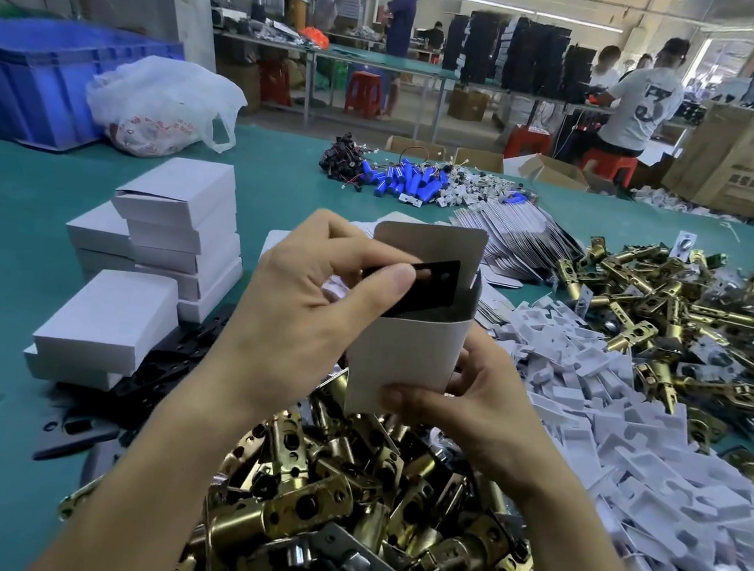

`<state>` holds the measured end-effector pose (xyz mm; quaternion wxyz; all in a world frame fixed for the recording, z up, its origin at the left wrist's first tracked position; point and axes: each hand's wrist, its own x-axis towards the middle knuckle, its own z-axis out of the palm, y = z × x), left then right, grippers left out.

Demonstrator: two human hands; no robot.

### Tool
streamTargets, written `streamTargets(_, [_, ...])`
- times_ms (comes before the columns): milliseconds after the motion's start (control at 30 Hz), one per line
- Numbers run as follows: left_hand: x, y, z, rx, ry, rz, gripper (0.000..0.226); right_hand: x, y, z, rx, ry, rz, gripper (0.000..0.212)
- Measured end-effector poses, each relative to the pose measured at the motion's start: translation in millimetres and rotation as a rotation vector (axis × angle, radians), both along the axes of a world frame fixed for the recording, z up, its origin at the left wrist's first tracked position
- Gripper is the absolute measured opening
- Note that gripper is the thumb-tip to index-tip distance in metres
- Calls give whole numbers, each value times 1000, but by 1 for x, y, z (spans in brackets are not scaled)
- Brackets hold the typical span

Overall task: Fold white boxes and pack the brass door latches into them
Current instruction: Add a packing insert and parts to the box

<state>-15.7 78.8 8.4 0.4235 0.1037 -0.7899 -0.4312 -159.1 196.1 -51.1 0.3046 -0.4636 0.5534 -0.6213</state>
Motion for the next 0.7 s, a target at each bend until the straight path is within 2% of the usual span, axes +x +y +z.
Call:
streamTargets(133, [-1, 2, -1, -64, 50, -38, 16, -1, -1, -1, 2, 47, -5, 56])
streamTargets(333, [-1, -4, -4, -91, 66, 131, 20, -1, -1, 0, 46, 41, 26, 57])
streamTargets(500, [-1, -4, -6, -16, 3, 179, 27, -1, 2, 2, 53, -3, 38, 56])
streamTargets(567, [-2, -3, -7, 39, 18, 192, 29, -1, 3, 2, 62, -5, 47, 56])
streamTargets(700, [-2, 0, -6, 222, 99, 94, 21, -1, 4, 3, 76, -42, 38, 56])
